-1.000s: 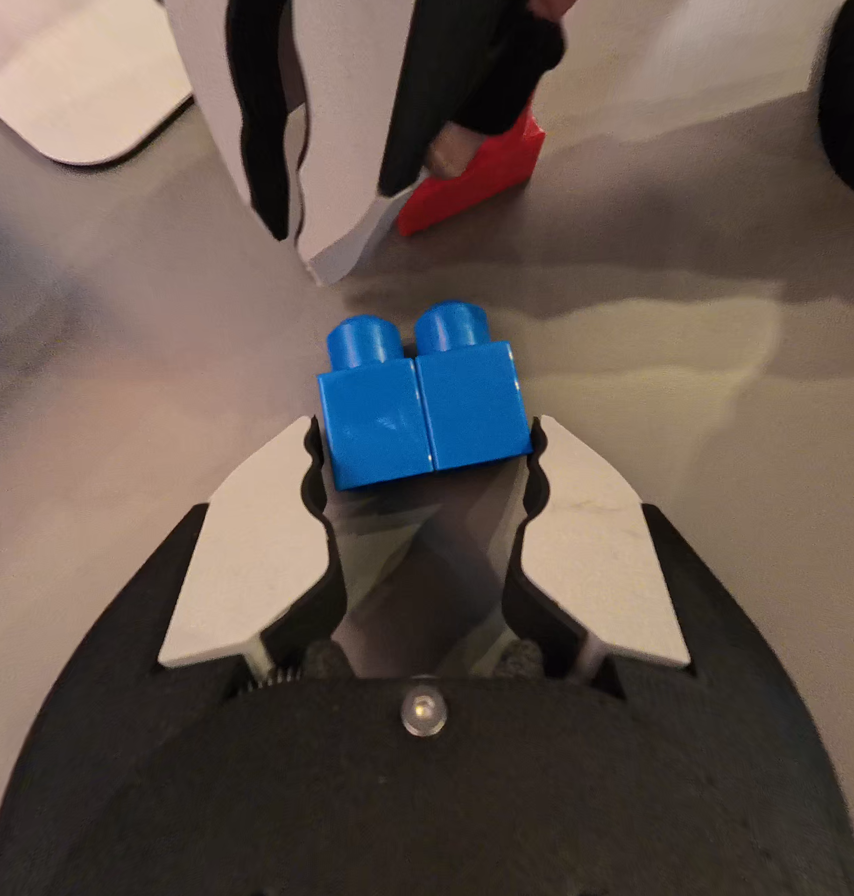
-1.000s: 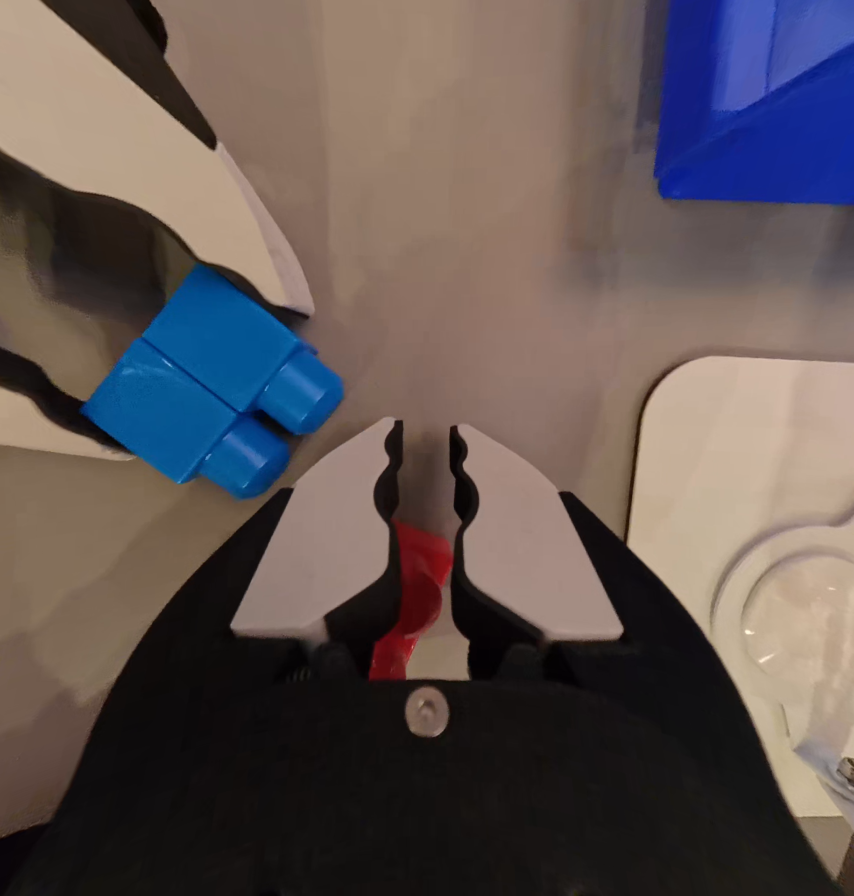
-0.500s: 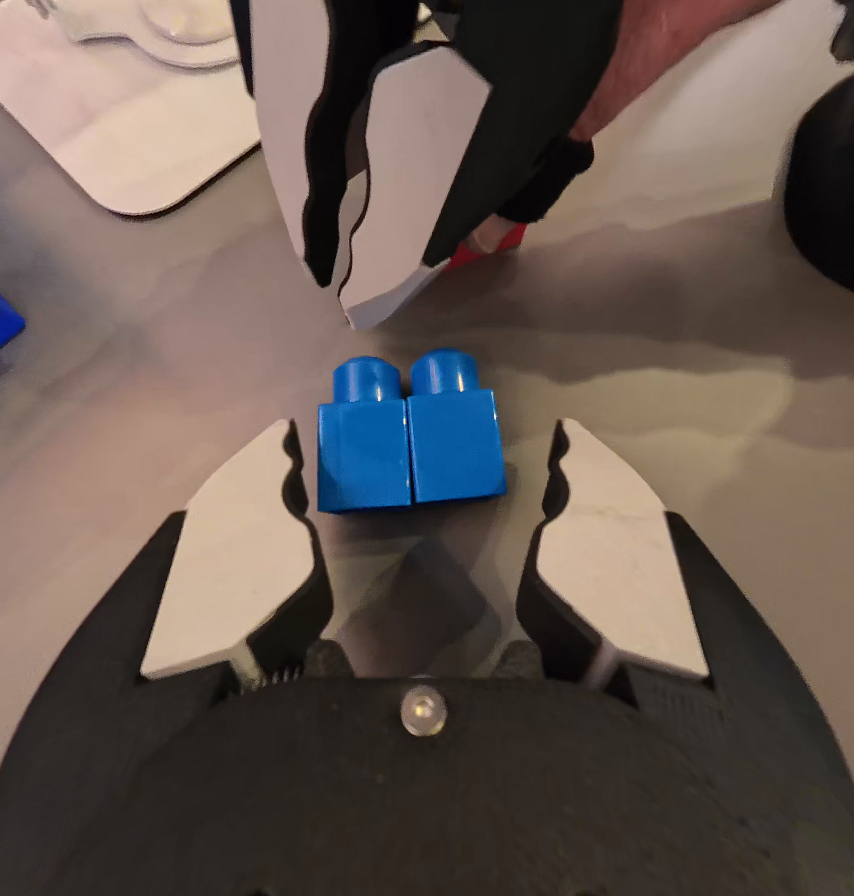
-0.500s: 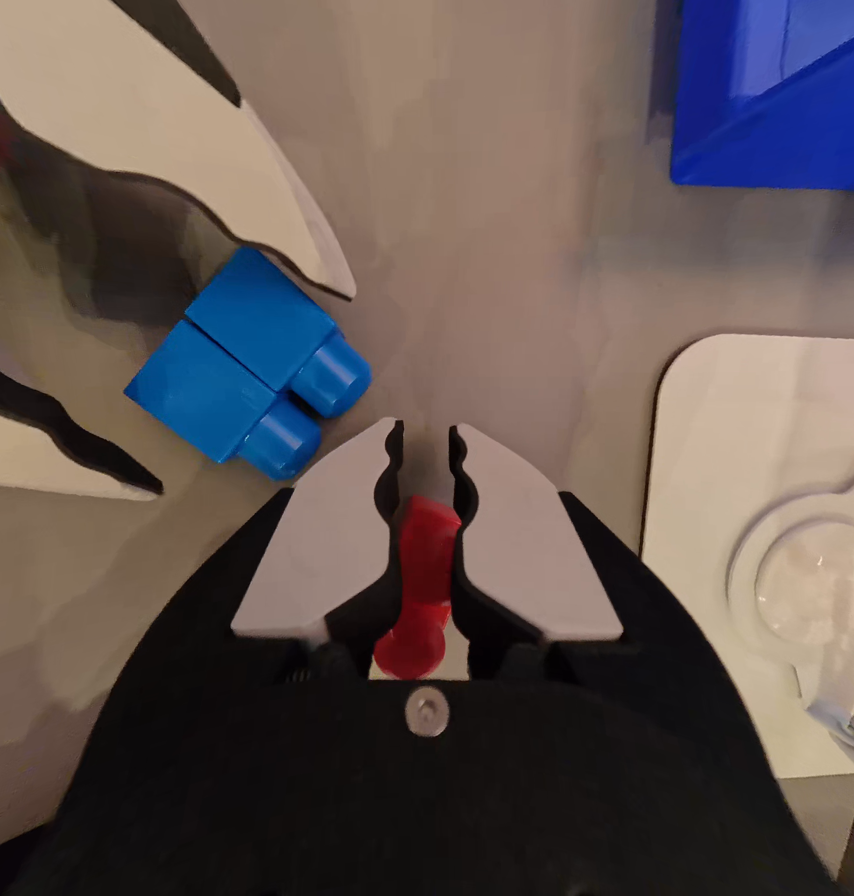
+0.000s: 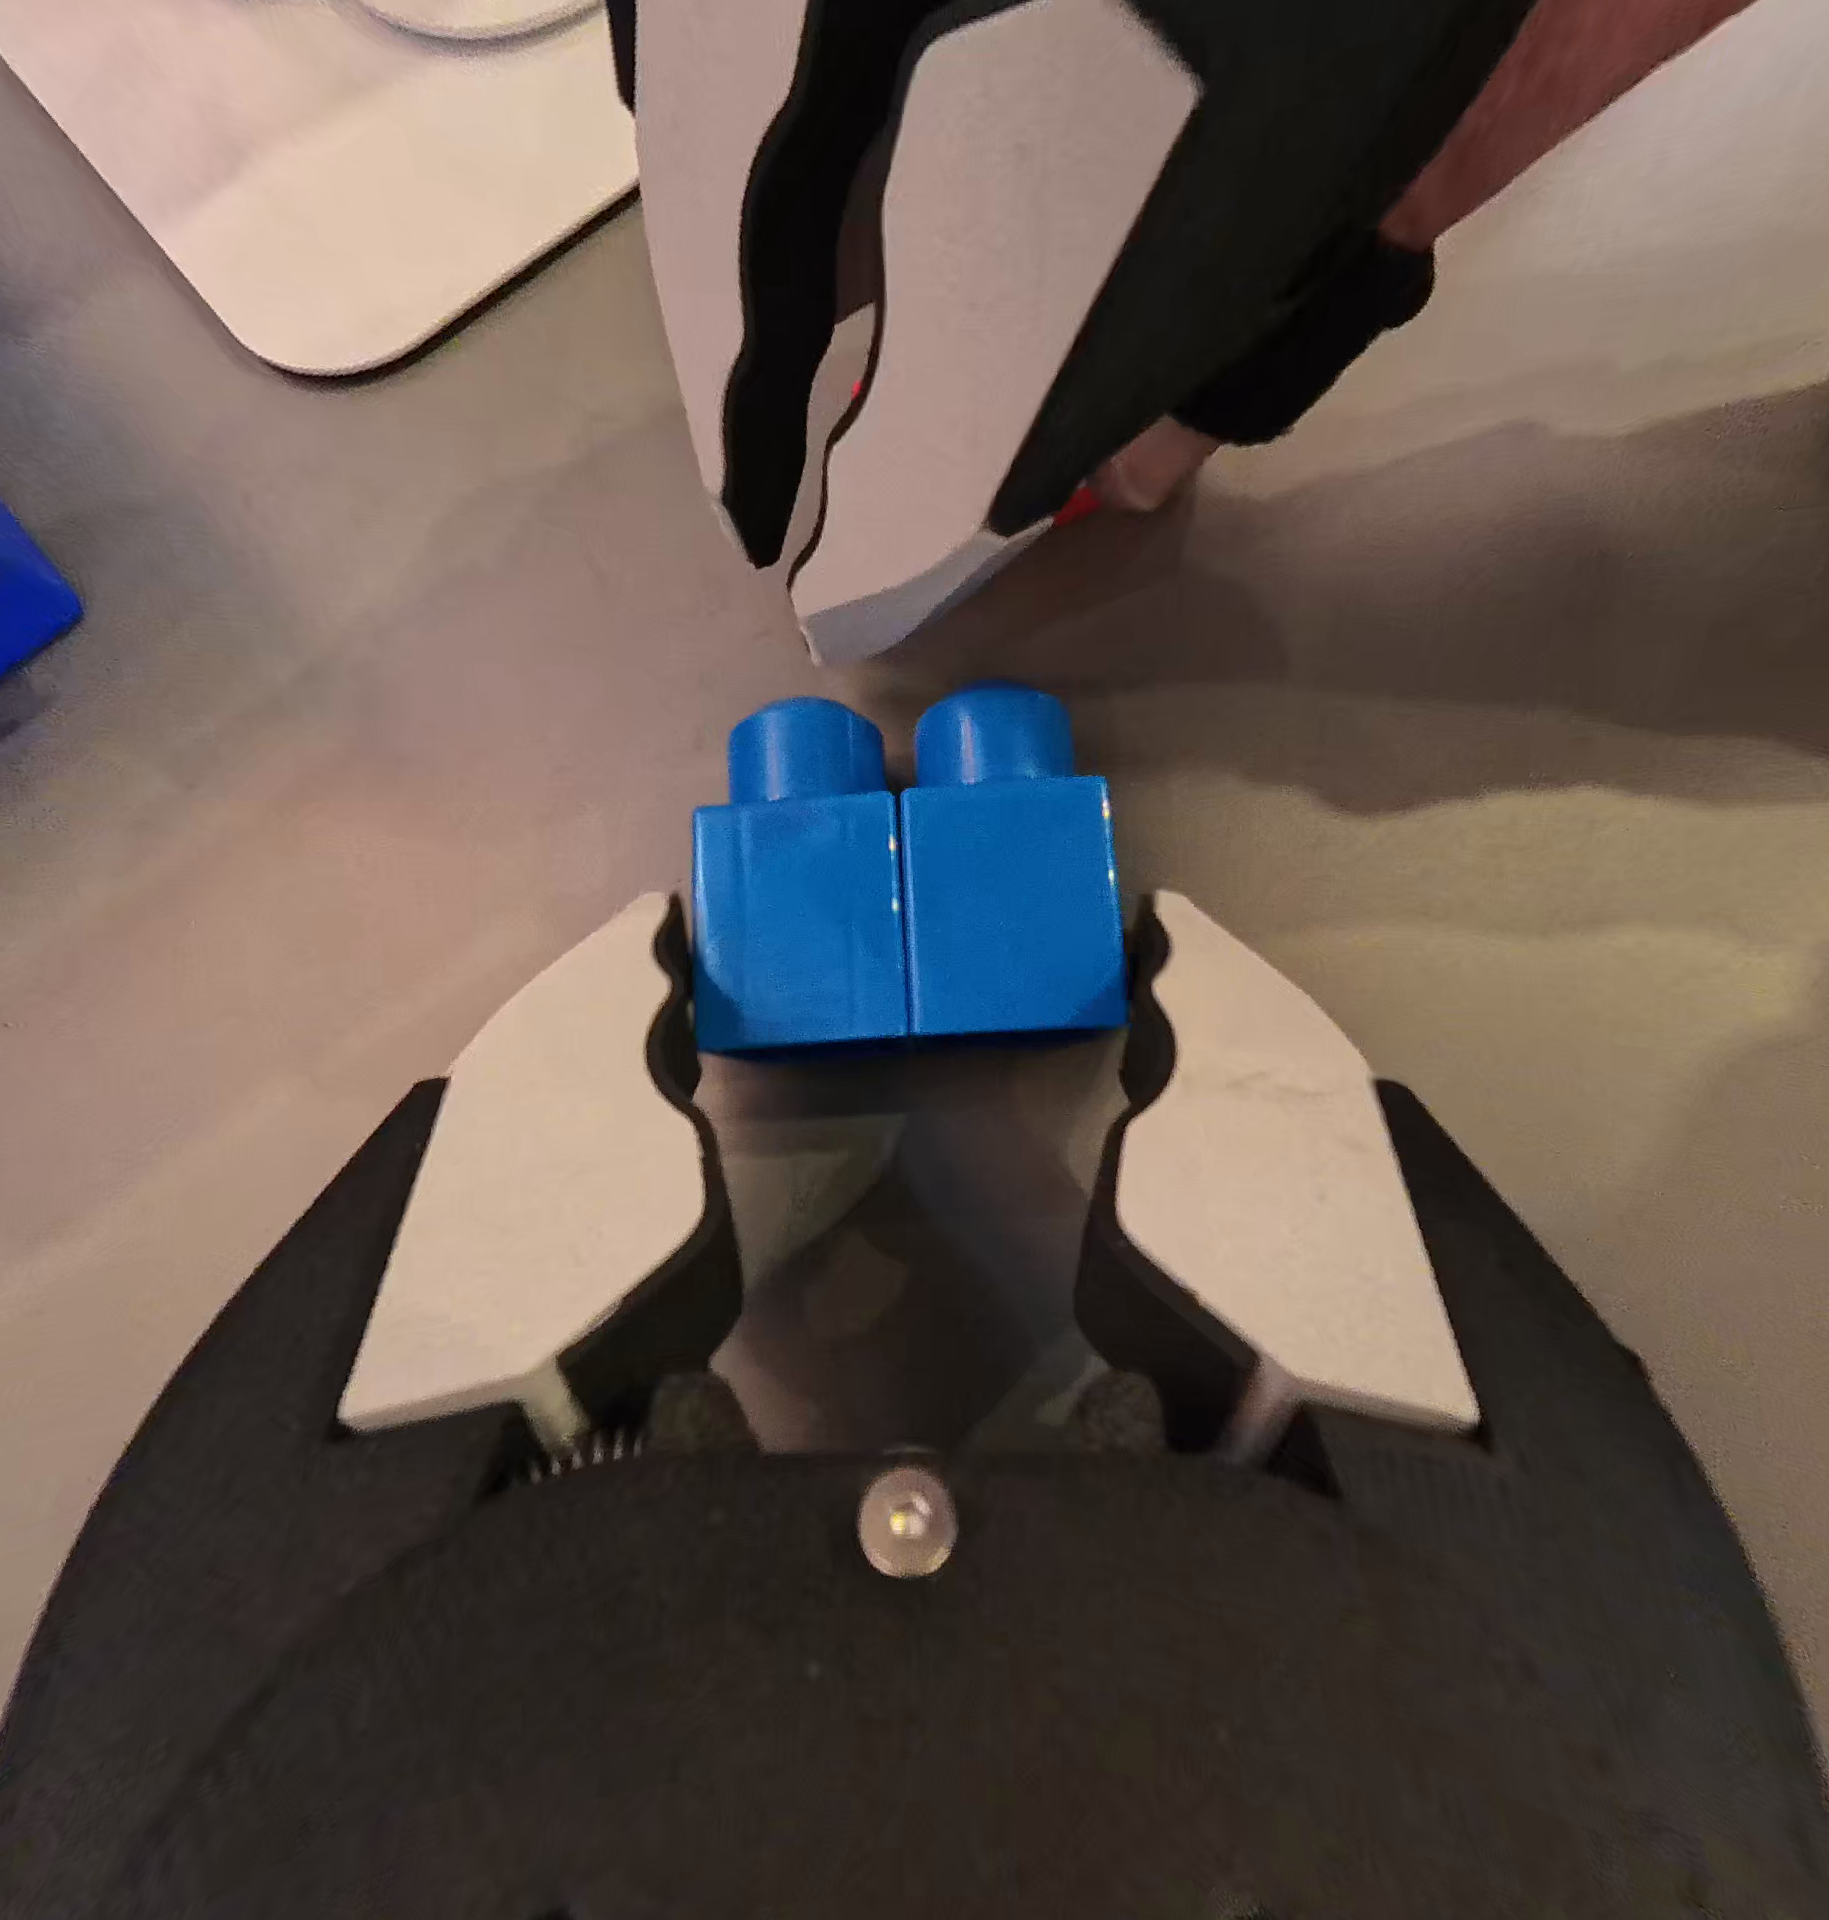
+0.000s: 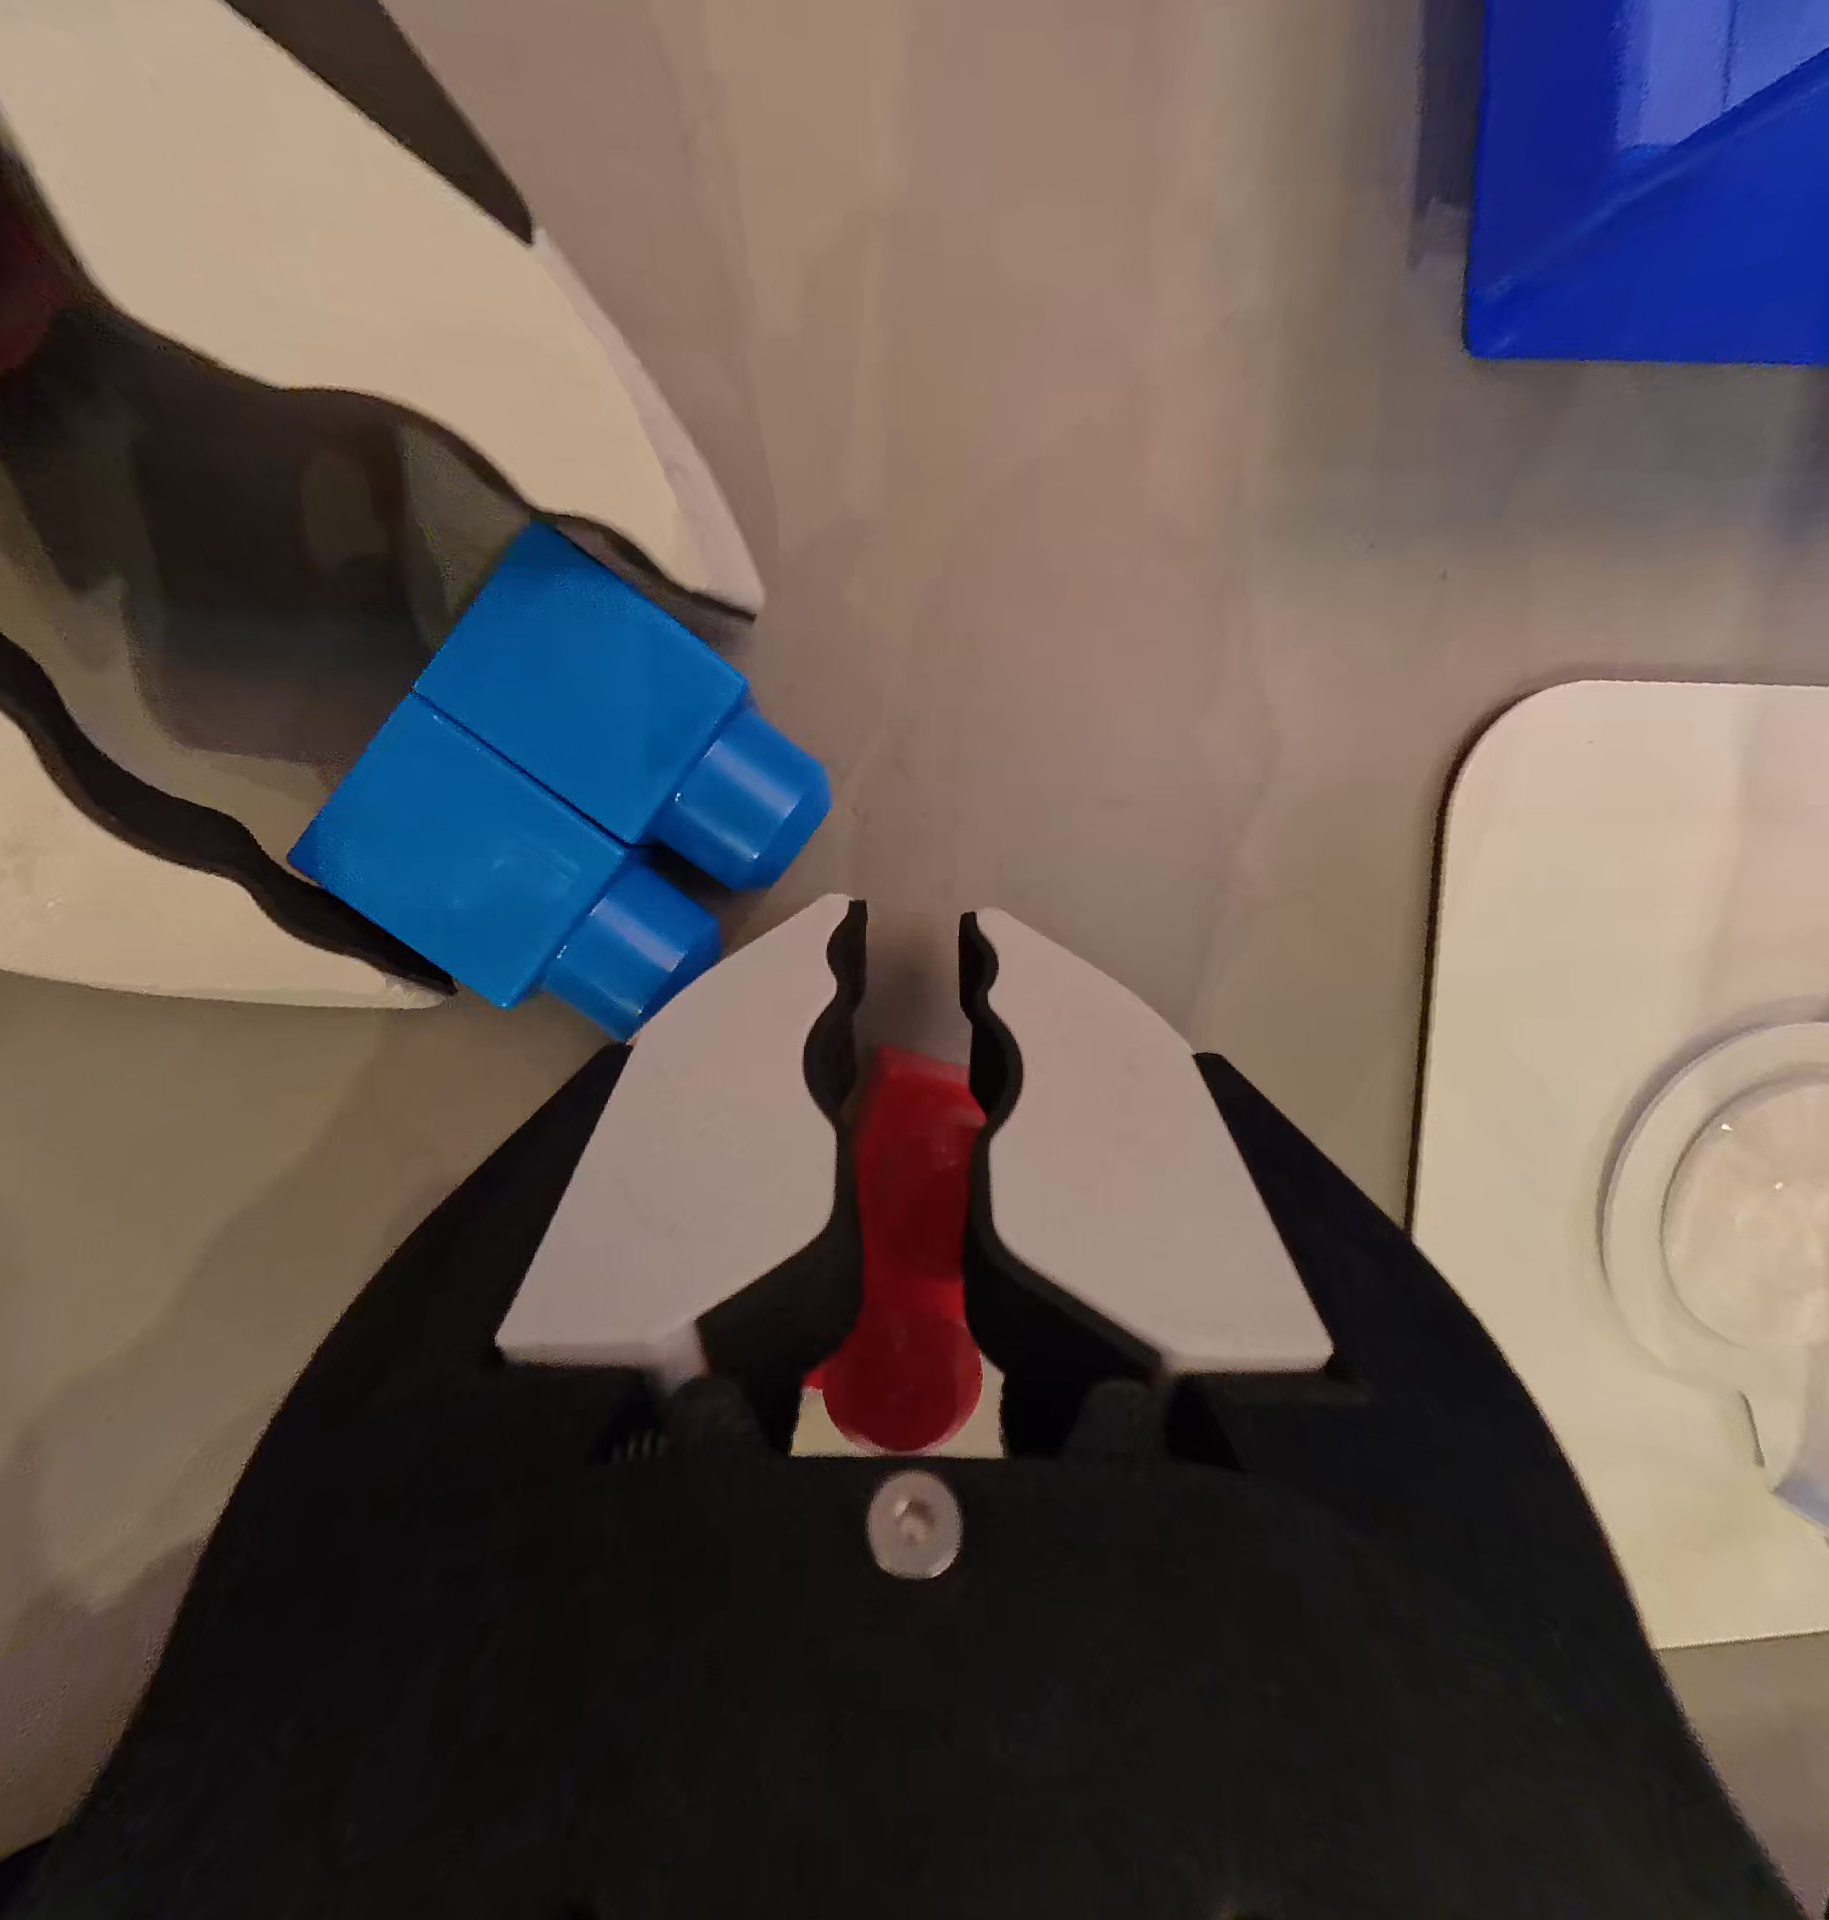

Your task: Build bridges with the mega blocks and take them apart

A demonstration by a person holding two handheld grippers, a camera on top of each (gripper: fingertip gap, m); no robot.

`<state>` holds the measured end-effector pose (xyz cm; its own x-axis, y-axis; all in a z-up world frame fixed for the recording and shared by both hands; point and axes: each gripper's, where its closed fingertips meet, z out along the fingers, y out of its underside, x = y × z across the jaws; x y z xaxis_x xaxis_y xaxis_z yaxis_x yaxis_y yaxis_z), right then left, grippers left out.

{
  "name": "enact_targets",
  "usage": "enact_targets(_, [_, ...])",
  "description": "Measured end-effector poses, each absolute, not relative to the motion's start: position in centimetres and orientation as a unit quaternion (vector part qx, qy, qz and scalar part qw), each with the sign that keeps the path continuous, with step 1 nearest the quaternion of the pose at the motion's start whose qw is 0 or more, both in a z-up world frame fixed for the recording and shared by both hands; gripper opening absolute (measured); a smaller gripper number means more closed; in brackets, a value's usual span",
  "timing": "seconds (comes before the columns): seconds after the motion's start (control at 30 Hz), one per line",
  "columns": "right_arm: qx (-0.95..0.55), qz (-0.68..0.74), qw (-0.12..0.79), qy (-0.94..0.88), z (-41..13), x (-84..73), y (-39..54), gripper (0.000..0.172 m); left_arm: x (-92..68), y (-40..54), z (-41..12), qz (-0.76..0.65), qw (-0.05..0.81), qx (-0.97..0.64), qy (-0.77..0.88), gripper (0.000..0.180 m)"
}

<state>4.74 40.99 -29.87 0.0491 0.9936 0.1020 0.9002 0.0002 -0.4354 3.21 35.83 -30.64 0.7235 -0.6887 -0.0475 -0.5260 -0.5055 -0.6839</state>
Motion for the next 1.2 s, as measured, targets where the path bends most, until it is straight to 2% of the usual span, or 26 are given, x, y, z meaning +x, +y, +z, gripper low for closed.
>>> enact_targets(0.07, [-0.697,0.118,0.195,-0.68,-30.0,4.8,40.9,0.017,2.9,35.9,-31.2,-0.115,0.339,-0.866,0.349,0.094])
enact_targets(0.13, [-0.697,0.118,0.196,-0.68,-30.0,4.8,41.0,0.016,3.1,35.8,-30.9,-0.122,0.347,-0.861,0.352,0.078])
enact_targets(0.17, [-0.697,0.118,0.196,-0.679,-30.1,4.7,41.0,0.016,3.1,35.8,-30.9,-0.12,0.346,-0.861,0.353,0.077])
enact_targets(1.1, [-0.714,0.136,0.224,-0.649,-27.2,7.1,42.3,0.019,3.4,35.4,-30.9,-0.137,0.338,-0.842,0.397,0.077])
enact_targets(1.13, [-0.714,0.136,0.224,-0.649,-27.2,7.1,42.3,0.02,3.5,35.3,-31.0,-0.14,0.337,-0.841,0.4,0.08])
enact_targets(1.17, [-0.713,0.135,0.227,-0.649,-27.2,7.1,42.3,0.019,3.6,35.3,-31.2,-0.137,0.331,-0.843,0.401,0.094])
enact_targets(1.2, [-0.713,0.136,0.229,-0.649,-27.3,7.1,42.2,0.018,3.6,35.4,-31.3,-0.135,0.329,-0.845,0.399,0.099])
